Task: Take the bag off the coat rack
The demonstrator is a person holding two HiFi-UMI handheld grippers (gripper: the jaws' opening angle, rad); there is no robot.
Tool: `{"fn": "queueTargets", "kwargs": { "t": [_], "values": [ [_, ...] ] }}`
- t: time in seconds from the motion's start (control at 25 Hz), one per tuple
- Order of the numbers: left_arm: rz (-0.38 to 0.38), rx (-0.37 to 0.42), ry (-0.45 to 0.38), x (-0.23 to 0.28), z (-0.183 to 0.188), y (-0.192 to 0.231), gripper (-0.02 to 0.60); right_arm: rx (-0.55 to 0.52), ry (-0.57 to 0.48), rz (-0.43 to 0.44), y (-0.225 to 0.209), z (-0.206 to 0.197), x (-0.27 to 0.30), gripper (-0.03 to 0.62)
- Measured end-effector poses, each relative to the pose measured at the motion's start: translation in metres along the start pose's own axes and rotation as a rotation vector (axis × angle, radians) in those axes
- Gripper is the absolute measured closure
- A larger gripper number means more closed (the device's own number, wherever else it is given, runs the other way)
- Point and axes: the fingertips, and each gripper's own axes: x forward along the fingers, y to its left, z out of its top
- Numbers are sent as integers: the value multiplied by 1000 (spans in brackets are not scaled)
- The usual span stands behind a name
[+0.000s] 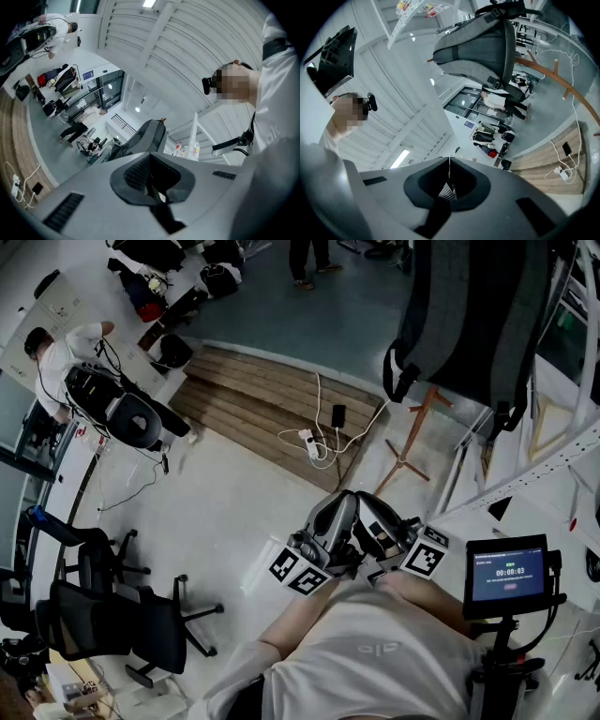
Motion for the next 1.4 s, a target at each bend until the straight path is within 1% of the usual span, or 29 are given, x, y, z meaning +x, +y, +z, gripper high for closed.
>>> {"fn": "queueTargets", "kwargs": {
  "t": [0.12, 0.24, 0.32, 0.4, 0.56, 0.76, 0.88, 1.0, 1.08, 1.16, 1.24, 1.32, 1.4],
  "values": [
    [-17, -23, -17, 15, 31, 51, 577, -23, -3, 16, -25, 4, 54, 582],
    [-46, -66, -63, 27, 79, 94, 577, -55, -16, 53, -34, 10, 113, 582],
    [-61, -47, -58, 35, 105, 118, 577, -86, -13, 64, -38, 9, 150, 582],
    [-67, -32, -44, 37, 123, 138, 577, -108, -9, 58, -45, 4, 179, 582],
    [-71, -55, -42, 47, 140, 168, 575, -121, -7, 30, -60, 6, 210, 582],
    [-118, -64, -33, 80, 134, 176, 577, -162, -28, -2, -77, 35, 215, 582],
    [-194, -75, -57, 114, 141, 171, 575, -226, -48, 17, -76, 69, 221, 582],
    [-316, -64, -70, 159, 166, 152, 575, -319, -90, 81, -55, 118, 237, 580],
    [-406, -33, -83, 190, 188, 133, 575, -397, -118, 109, -34, 151, 250, 580],
    [-509, 13, -95, 218, 210, 110, 575, -505, -142, 121, -7, 184, 259, 580],
    [-607, 71, -105, 246, 226, 82, 574, -633, -172, 128, 23, 217, 257, 580],
    [-694, 122, -120, 275, 236, 49, 574, -763, -220, 122, 57, 257, 239, 580],
    [-766, 158, -140, 307, 243, 13, 574, -894, -275, 85, 90, 305, 210, 580]
  ]
}}
